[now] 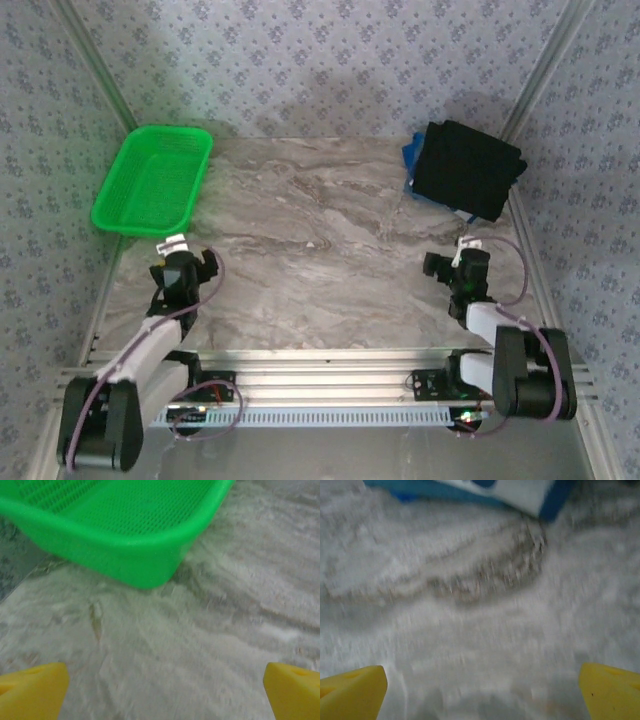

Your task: Fold and stack the t-shirts

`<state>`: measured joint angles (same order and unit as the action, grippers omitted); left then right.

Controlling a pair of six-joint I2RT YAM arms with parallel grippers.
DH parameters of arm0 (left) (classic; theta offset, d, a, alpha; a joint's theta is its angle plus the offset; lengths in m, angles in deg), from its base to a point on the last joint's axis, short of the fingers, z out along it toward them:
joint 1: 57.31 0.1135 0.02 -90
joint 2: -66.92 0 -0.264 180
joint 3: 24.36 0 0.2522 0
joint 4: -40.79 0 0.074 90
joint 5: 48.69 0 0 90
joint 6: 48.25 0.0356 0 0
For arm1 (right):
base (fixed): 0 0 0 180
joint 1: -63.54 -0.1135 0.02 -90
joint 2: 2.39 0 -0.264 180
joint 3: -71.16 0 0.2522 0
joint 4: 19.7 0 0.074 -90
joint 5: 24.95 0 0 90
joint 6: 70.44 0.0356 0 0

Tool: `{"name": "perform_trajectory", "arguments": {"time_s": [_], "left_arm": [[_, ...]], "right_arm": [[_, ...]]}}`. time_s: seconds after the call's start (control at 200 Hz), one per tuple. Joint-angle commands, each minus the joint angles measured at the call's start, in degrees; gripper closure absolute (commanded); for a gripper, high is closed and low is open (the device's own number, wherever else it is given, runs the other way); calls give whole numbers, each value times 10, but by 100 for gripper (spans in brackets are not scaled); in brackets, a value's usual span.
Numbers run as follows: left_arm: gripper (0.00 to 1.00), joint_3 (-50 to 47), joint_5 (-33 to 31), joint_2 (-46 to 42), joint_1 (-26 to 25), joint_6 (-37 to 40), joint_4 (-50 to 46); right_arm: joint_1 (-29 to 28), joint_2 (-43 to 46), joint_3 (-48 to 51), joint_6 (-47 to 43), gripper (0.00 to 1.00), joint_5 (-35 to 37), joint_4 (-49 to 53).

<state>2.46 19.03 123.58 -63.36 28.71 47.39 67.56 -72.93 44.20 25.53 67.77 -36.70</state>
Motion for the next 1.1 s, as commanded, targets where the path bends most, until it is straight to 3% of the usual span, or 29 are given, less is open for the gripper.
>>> {"name": "perform_trajectory", "arguments": {"time_s": [0.0, 0.055, 0.115, 0.18, 0.22, 0.33, 0.49, 0.605, 0.735, 0.919, 1.094], "left_arm": [[0, -19, 41, 76, 18, 26, 223], [0, 0, 65, 131, 33, 24, 259], [0, 63, 122, 158, 59, 15, 160], [0, 99, 219, 195, 90, 15, 135], [0, 111, 245, 214, 102, 12, 135], [0, 136, 293, 238, 128, 3, 115], [0, 105, 283, 213, 121, 11, 147], [0, 53, 206, 166, 82, 29, 194], [0, 3, 91, 128, -4, 82, 255], [0, 15, 106, 136, -3, 86, 243], [0, 51, 180, 159, 26, 80, 199]], "right_arm": [[7, -71, -47, -30, 0, 1, -149], [15, -129, -49, -31, 0, -17, -206], [-6, -181, -75, -49, 0, 1, -216], [-15, -164, -86, -53, 0, 17, -156], [-17, -173, -79, -55, 0, 17, -194], [-26, -167, -87, -67, 0, 19, -169], [-23, -166, -93, -70, 0, 3, -155], [-23, -166, -92, -69, 0, 2, -156], [-23, -166, -92, -69, 0, 1, -156], [-23, -166, -92, -69, 0, 1, -156], [-23, -166, -93, -69, 0, 0, -156]]}}
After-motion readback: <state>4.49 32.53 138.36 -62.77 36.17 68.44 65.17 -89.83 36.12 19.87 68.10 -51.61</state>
